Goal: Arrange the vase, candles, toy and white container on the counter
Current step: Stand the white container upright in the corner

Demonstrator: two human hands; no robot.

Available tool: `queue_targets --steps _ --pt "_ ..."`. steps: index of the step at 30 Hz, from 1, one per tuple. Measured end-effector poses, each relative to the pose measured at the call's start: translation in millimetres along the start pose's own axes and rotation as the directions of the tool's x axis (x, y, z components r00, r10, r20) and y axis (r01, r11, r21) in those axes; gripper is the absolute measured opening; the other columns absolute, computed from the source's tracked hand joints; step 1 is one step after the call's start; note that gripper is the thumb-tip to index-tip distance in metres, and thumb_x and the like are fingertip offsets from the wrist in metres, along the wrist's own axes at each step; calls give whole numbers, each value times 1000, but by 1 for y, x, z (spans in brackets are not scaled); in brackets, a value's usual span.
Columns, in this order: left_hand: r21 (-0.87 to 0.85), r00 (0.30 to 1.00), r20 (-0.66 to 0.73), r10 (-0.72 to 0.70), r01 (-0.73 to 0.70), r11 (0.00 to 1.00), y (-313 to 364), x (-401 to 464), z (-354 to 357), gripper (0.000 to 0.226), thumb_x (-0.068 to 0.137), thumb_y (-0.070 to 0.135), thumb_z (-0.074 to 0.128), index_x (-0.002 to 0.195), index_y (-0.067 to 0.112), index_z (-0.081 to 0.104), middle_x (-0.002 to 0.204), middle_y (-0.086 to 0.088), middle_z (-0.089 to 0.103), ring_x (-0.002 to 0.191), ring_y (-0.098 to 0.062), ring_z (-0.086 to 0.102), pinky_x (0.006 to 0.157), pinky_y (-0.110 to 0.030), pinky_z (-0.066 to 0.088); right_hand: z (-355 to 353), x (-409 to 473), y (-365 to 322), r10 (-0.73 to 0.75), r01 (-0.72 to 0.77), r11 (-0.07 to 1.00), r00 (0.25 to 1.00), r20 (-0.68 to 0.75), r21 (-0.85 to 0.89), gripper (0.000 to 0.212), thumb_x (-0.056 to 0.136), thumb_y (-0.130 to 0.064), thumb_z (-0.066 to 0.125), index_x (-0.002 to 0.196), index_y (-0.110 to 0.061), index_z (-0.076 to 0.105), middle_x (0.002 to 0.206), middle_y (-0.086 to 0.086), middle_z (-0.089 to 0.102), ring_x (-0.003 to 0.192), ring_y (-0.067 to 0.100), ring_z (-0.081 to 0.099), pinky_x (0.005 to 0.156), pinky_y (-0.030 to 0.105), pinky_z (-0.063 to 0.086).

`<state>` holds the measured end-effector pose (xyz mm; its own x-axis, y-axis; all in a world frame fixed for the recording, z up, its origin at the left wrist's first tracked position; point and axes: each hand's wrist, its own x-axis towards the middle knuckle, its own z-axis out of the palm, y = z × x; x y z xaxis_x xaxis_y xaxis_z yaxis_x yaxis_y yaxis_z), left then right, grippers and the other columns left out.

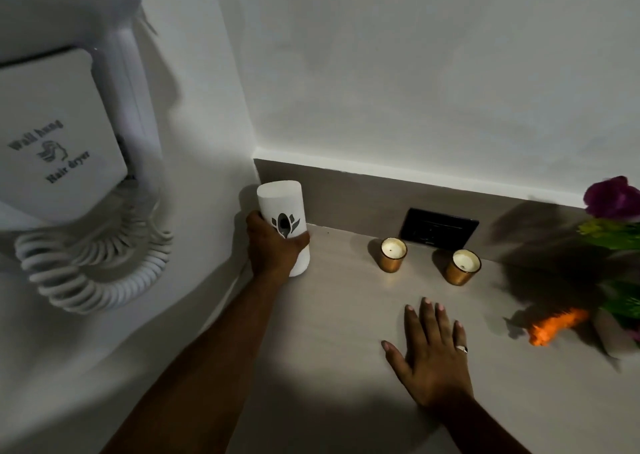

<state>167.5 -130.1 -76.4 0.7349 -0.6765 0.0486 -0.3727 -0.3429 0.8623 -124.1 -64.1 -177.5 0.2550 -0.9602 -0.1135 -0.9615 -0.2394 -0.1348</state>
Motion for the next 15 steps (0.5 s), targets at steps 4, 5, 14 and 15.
queue_targets --steps 4,5,14,15 --pt "-41 999 -26 22 -23 999 -6 7 7 94 54 20 93 128 6 37 130 -15 54 114 -35 57 88 -38 46 0 1 0 6 -6 1000 1000 -3 4 90 81 -80 -1 154 -27 4 162 3 -10 149 24 -17 119 48 -11" --pt "-48 999 -32 23 -24 999 -8 10 8 96 55 20 92 131 6 36 132 -16 52 116 -36 56 91 -40 46 0 1 0 4 -4 1000 1000 -5 8 89 82 -80 0 154 -27 4 162 3 -11 148 24 -17 119 48 -11" --pt "174 999 -34 32 -25 984 -46 -59 19 103 70 42 81 148 4 25 151 -25 34 138 -43 35 112 -55 35 -4 -1 -1 8 -8 998 1000 -3 56 90 83 -80 6 154 -25 8 164 5 -4 150 24 -11 119 46 -10" --pt "242 995 46 88 -96 966 -55 -81 21 100 74 45 78 148 4 25 153 -27 30 141 -44 29 115 -54 30 -6 -2 -3 15 -15 996 1000 0 87 89 84 -79 11 154 -23 11 164 6 -1 150 25 -9 120 46 -8"
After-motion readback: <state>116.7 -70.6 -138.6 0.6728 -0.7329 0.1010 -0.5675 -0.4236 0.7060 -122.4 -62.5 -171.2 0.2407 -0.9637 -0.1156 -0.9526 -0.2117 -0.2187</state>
